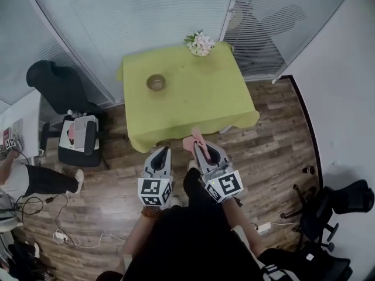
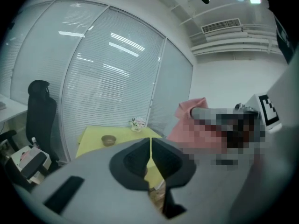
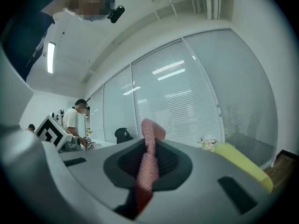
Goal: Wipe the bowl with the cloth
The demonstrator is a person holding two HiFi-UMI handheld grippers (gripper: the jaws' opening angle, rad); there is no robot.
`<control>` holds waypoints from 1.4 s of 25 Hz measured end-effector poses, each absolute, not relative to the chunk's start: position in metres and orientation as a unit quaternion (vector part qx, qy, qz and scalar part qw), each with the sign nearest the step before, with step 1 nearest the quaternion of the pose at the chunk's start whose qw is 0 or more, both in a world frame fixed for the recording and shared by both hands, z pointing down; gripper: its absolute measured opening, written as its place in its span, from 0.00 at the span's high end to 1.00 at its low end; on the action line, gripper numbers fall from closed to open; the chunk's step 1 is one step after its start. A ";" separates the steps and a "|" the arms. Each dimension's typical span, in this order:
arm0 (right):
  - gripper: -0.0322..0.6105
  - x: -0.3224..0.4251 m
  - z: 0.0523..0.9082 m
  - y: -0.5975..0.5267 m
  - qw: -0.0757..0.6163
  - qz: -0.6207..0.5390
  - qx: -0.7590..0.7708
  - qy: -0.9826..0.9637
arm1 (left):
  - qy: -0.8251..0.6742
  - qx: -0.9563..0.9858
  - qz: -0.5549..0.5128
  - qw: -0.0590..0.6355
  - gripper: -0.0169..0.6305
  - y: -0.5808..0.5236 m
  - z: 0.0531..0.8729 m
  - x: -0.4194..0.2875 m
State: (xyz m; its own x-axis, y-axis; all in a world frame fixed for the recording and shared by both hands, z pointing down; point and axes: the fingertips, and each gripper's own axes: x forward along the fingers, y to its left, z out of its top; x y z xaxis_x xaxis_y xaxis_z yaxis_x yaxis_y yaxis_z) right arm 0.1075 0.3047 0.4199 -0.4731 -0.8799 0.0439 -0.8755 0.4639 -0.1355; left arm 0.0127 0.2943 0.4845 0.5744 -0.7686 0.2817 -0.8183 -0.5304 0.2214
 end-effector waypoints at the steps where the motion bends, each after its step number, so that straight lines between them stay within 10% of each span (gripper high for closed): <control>1: 0.93 0.111 0.421 0.286 0.017 -0.074 -0.507 0.859 | -0.458 0.870 0.078 0.166 0.95 0.277 0.484 0.017; 15: 0.93 0.155 0.454 0.092 -0.030 -0.110 -0.435 0.893 | -0.513 0.833 0.093 0.184 0.94 0.124 0.509 0.029; 35: 0.93 0.014 0.612 -0.121 -0.170 -0.171 -0.307 0.921 | -0.487 0.817 0.124 0.282 0.94 -0.078 0.641 -0.068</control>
